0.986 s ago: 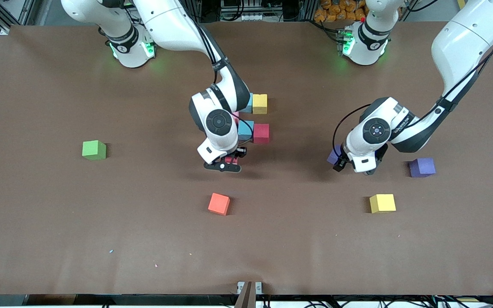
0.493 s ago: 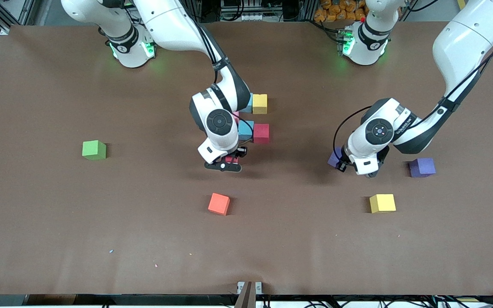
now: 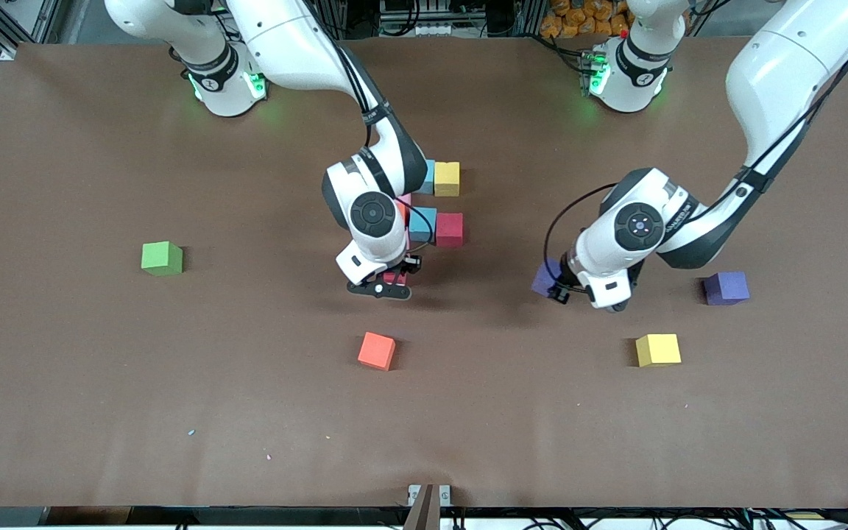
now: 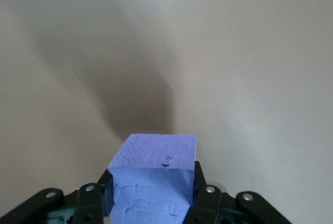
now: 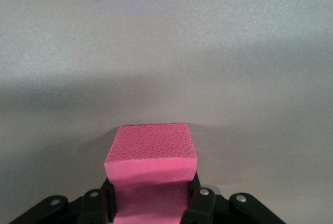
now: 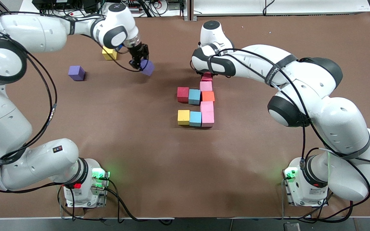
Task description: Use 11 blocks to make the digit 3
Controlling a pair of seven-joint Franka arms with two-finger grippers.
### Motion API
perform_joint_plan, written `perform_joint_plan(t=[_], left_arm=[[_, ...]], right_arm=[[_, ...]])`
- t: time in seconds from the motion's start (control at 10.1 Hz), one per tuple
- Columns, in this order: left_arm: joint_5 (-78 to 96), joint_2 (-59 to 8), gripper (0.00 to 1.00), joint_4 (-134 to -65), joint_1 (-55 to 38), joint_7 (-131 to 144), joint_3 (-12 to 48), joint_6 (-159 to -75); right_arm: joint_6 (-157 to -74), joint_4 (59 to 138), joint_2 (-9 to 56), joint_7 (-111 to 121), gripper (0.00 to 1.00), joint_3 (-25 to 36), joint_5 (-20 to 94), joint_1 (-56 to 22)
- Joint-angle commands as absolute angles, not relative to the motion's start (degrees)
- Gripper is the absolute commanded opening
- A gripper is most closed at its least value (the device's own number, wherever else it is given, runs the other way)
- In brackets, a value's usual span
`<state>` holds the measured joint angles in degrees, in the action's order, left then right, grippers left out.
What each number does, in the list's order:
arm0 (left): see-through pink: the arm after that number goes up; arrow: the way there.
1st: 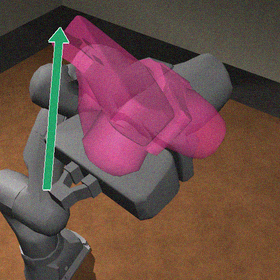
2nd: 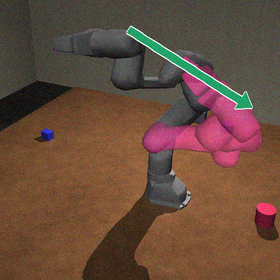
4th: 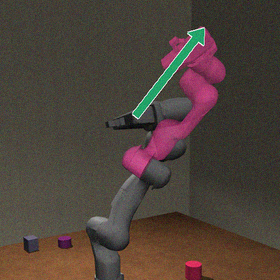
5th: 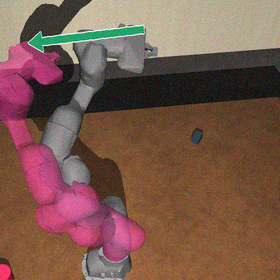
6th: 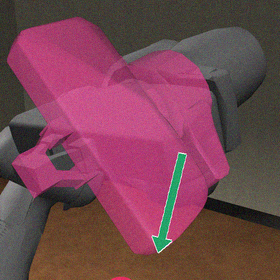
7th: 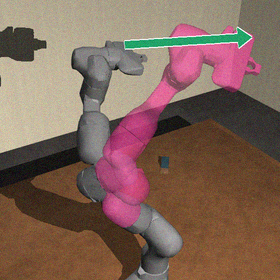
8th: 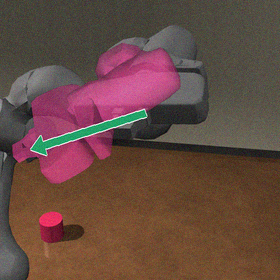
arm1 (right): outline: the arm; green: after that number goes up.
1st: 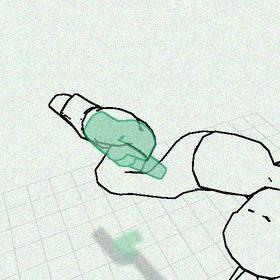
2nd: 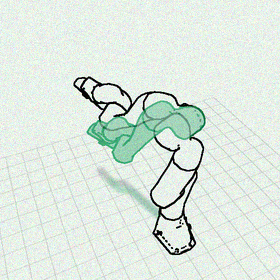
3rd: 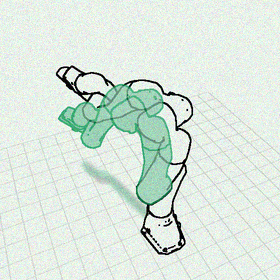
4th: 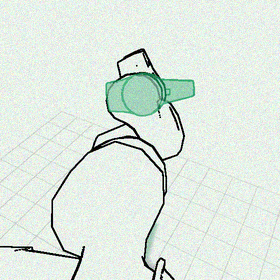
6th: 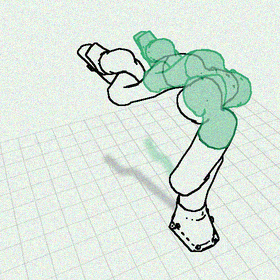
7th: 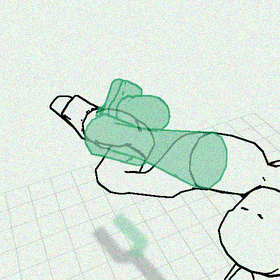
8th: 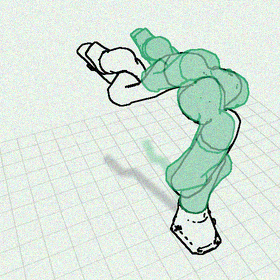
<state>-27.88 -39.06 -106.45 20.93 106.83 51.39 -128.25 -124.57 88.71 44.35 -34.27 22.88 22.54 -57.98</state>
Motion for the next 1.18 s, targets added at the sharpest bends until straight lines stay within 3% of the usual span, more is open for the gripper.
perform_joint_plan(t=[0.0,0.39,1.08], left_arm=[[-22.7,-40.34,0.58,-99.25,10.16,110.55,44.77,-127.35],[-11.71,-40.69,0.58,-91.94,-7.79,111.62,30.26,-127.35],[-11.34,-45.7,0.58,-83.86,-19.94,117.15,22.51,-127.35]], right_arm=[[-124.1,87.89,44.91,-34.72,0.0,22.5,23.2,-57.48],[-124.37,87.63,45.0,-34.54,0.0,22.5,24.43,-57.22],[-124.45,87.01,45.44,-34.63,0.0,21.97,25.75,-57.3]])
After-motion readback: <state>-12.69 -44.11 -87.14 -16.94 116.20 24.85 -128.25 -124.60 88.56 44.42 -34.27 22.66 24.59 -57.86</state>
